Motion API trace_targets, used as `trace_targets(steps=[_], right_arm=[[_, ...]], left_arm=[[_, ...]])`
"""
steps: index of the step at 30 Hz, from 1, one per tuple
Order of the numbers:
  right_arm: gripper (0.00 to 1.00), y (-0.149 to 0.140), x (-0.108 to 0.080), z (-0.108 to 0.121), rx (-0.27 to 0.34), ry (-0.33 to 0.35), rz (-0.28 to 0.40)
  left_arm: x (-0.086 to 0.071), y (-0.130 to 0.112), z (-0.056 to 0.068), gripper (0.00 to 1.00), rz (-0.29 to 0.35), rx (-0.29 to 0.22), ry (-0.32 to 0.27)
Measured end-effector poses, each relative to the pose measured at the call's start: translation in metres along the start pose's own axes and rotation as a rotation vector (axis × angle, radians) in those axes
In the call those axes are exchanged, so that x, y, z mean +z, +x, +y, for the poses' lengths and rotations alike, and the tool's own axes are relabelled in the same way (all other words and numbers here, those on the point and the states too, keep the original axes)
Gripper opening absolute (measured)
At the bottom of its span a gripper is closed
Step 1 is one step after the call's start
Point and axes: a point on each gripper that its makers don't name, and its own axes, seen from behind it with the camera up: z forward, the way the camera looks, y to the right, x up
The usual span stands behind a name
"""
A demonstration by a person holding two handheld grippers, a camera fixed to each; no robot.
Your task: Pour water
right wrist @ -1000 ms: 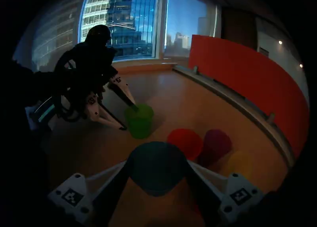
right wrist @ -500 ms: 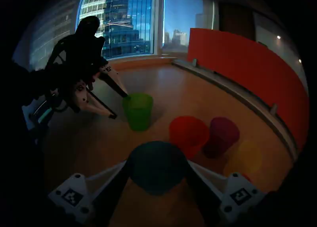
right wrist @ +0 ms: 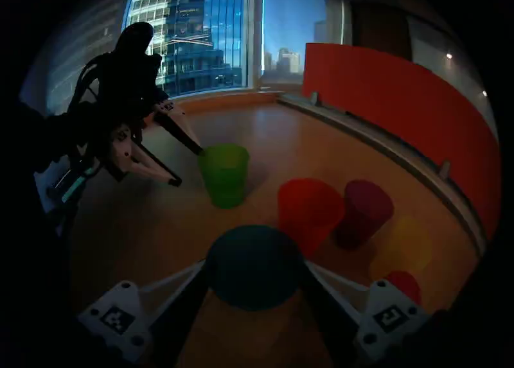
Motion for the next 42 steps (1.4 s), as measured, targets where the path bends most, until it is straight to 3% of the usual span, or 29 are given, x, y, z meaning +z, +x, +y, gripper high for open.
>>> trace_targets(steps=[14,42], right_arm=[[1.0,-0.01,-0.012,0.001,-0.002,-0.032,-0.018],[1.0,-0.041,-0.074,-0.004,0.044,-0.13,0.009]], left_arm=[[-0.008,0.005,0.0,0.92,0.015,-0.005,0.01],[-0.031,-0.001,0.005,0.93,0.074,-0.066,0.074]])
